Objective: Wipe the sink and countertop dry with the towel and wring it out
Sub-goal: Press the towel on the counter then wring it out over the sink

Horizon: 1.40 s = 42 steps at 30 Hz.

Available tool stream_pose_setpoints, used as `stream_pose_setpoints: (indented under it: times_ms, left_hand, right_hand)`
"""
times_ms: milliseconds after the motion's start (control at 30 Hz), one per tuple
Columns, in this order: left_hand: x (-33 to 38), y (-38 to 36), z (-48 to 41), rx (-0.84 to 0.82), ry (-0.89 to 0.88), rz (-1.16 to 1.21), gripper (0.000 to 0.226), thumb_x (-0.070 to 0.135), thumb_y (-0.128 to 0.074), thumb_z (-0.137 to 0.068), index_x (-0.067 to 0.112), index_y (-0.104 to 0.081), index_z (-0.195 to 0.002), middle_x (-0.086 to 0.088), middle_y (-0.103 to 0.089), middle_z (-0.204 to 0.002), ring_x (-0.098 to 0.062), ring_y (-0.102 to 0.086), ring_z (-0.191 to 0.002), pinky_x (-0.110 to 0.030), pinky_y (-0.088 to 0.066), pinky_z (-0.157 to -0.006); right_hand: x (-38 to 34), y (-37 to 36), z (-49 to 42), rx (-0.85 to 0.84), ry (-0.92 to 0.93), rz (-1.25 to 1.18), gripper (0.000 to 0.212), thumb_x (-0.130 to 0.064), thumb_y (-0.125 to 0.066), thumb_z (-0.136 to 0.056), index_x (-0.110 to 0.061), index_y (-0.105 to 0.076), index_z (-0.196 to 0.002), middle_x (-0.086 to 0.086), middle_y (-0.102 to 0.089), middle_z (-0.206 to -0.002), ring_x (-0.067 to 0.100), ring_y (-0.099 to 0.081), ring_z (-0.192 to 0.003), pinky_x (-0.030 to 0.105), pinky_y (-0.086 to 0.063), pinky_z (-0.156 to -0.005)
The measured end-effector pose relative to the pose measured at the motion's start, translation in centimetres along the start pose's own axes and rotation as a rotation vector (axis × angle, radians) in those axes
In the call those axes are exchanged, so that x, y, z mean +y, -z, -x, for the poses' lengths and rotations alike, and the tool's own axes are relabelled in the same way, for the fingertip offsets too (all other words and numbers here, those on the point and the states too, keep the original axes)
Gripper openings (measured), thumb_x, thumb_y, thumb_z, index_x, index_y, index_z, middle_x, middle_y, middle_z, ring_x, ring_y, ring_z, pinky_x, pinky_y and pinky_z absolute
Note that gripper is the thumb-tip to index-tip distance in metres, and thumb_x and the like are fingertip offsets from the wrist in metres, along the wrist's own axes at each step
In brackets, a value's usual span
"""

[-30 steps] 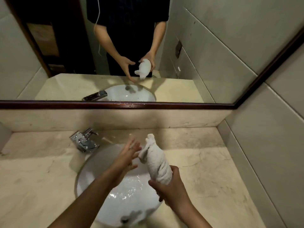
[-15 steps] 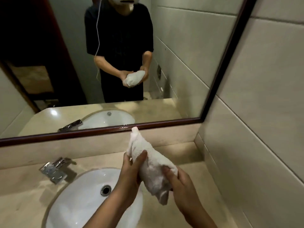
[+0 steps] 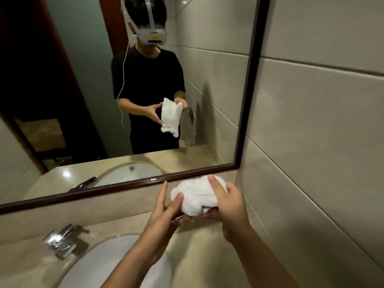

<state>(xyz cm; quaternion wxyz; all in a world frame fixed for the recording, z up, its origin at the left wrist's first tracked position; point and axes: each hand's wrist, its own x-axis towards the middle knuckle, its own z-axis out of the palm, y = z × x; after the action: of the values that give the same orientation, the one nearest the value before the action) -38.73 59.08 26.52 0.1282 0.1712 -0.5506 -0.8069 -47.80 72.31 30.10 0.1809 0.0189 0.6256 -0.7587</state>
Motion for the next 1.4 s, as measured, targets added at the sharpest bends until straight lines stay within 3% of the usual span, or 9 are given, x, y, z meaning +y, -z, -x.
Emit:
stream_pose_setpoints:
  times_ms: [167, 333, 500, 700, 800, 1000, 1133, 1267, 1400]
  left_hand:
    - [-0.3, -0.8, 0.9, 0.087, -0.443, -0.456, 0.090, 0.044, -0.094, -0.066, 0.052, -0.047, -0.143, 0.030, -0.023, -0.160, -0.001, -0.059, -0.124, -0.019, -0.054, -0.092]
    - [3.0, 0.3, 0.6, 0.180, -0.648, -0.661, 0.041, 0.067, -0.069, -0.076, 0.055, -0.064, -0.115, 0.042, -0.046, -0.123, -0.003, -0.048, -0.130, -0.010, -0.036, -0.105]
    - [5.2, -0.2, 0.9, -0.064, -0.591, -0.444, 0.022, 0.031, -0.061, -0.101, 0.016, -0.072, -0.113, -0.003, -0.076, -0.108, -0.014, -0.072, -0.100, -0.022, -0.054, -0.083]
    - [5.6, -1.5, 1.2, -0.022, -0.355, -0.143, 0.038, 0.042, -0.052, -0.100, 0.012, -0.074, -0.106, -0.017, -0.075, -0.105, -0.024, -0.069, -0.098, -0.035, -0.054, -0.085]
    - [6.3, -1.3, 1.3, -0.147, -0.252, -0.192, 0.058, 0.060, -0.064, -0.089, 0.007, -0.069, -0.113, -0.014, -0.074, -0.112, -0.013, -0.071, -0.105, -0.030, -0.056, -0.088]
    - [4.6, 0.4, 1.9, -0.313, -0.301, -0.477, 0.056, -0.006, -0.074, -0.087, 0.020, -0.058, -0.135, 0.013, -0.068, -0.132, -0.003, -0.057, -0.131, -0.028, -0.055, -0.099]
    - [3.9, 1.5, 0.7, -0.136, -0.340, -0.554, 0.068, -0.025, -0.044, -0.081, 0.027, -0.068, -0.119, 0.009, -0.075, -0.113, -0.009, -0.070, -0.110, -0.039, -0.059, -0.094]
    - [3.3, 3.1, -1.2, 0.120, -0.390, -0.689, 0.029, 0.000, -0.044, -0.080, 0.022, -0.064, -0.078, -0.005, -0.062, -0.063, -0.017, -0.055, -0.055, -0.038, -0.050, -0.050]
    - [4.6, 4.4, -2.5, 0.193, -0.637, -0.918, 0.018, 0.011, -0.042, -0.075, 0.019, -0.057, -0.070, 0.007, -0.055, -0.057, -0.012, -0.053, -0.058, -0.034, -0.043, -0.058]
  right_hand:
    - [-2.8, -2.0, 1.3, -0.079, -0.049, -0.113, 0.041, -0.038, -0.076, -0.089, -0.001, -0.068, -0.106, 0.013, -0.077, -0.085, 0.022, -0.074, -0.062, 0.029, -0.056, -0.048]
    - [-5.4, -2.0, 2.6, -0.154, -0.190, -0.124, 0.048, -0.042, -0.082, -0.082, 0.001, -0.071, -0.099, 0.015, -0.072, -0.070, 0.020, -0.069, -0.049, 0.027, -0.058, -0.046]
    - [-7.2, -1.6, 2.6, -0.176, -0.231, -0.157, 0.038, -0.042, -0.083, -0.080, -0.006, -0.070, -0.085, 0.009, -0.063, -0.057, 0.012, -0.058, -0.038, 0.019, -0.050, -0.036]
    - [-7.5, -1.6, 2.0, -0.232, -0.269, -0.345, 0.030, -0.021, -0.090, -0.060, -0.006, -0.070, -0.077, 0.011, -0.068, -0.068, 0.011, -0.060, -0.042, 0.019, -0.055, -0.042]
    - [-7.1, -1.9, 1.1, -0.178, -0.203, -0.422, 0.032, -0.014, -0.090, -0.060, -0.007, -0.065, -0.079, 0.007, -0.062, -0.059, 0.010, -0.058, -0.042, 0.019, -0.054, -0.042]
    - [-7.1, -2.1, -0.1, -0.175, -0.191, -0.338, 0.031, -0.008, -0.084, -0.077, -0.012, -0.055, -0.068, 0.002, -0.052, -0.045, 0.009, -0.054, -0.039, 0.021, -0.049, -0.040]
    - [-8.4, -1.2, -0.3, -0.322, -0.217, -0.131, 0.026, -0.006, -0.084, -0.064, -0.007, -0.061, -0.076, 0.002, -0.051, -0.054, 0.007, -0.045, -0.040, 0.019, -0.047, -0.040]
    - [-10.1, 0.5, 0.4, -0.465, -0.168, 0.162, 0.005, 0.003, -0.071, -0.084, -0.002, -0.072, -0.082, 0.007, -0.062, -0.064, 0.009, -0.056, -0.046, 0.017, -0.052, -0.045]
    - [-10.3, 3.9, -0.8, -0.512, -0.073, 0.756, 0.009, -0.001, -0.076, -0.086, 0.004, -0.077, -0.093, 0.013, -0.072, -0.084, 0.016, -0.064, -0.067, 0.027, -0.055, -0.060]
